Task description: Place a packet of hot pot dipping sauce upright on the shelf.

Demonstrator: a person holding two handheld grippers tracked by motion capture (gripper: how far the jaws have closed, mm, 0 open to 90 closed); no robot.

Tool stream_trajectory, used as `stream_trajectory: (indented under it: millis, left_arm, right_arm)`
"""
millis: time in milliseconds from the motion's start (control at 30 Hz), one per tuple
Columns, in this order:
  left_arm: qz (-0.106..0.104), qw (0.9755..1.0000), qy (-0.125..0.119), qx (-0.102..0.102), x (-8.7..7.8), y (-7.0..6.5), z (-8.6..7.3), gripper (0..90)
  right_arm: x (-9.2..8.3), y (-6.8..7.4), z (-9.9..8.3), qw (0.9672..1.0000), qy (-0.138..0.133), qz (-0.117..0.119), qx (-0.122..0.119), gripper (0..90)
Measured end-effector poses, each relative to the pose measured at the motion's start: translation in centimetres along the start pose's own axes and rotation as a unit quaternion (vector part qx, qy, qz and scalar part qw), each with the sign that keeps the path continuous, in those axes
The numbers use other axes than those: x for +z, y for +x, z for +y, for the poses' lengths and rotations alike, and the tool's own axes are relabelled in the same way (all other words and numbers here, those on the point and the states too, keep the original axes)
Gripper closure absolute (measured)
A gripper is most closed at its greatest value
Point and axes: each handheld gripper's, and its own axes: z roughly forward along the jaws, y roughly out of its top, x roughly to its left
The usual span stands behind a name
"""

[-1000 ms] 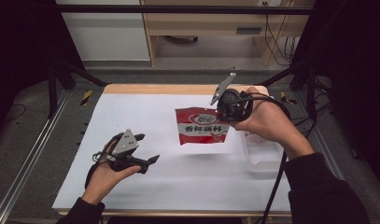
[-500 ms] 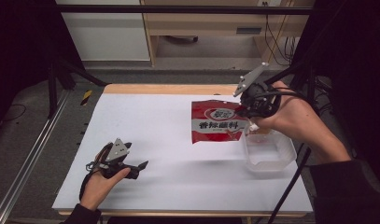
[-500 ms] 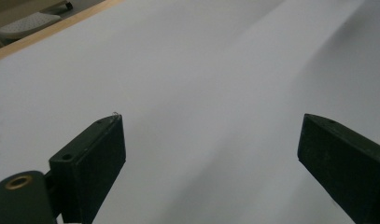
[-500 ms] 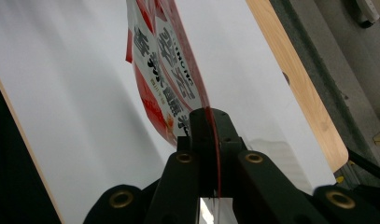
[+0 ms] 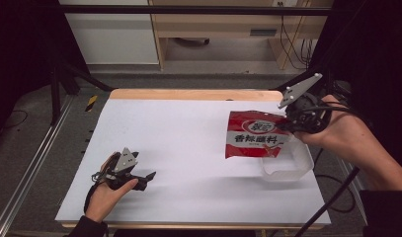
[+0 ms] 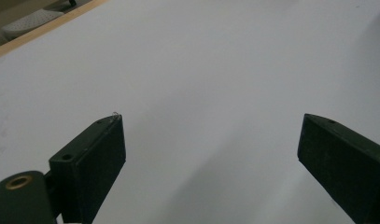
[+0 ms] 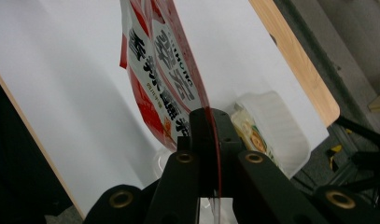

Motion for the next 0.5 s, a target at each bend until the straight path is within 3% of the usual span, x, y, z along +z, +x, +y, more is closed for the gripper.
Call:
stream_trajectory:
  millis: [300,500]
  left_arm:
    - [-0.002,1.0000,0.001,0.000,0.1,-0.1,0.0,7.6]
    - [-0.003,1.0000,0.002,-0.002,0.1,-0.1,-0.1,7.5]
  right_arm:
    - [-0.1,-1.2,-3.1,0.9990,0.020,-0.009,0.038,90.0]
    - [-0.3,-2.5,-5.5,0.9964,0.036,-0.020,0.074,90.0]
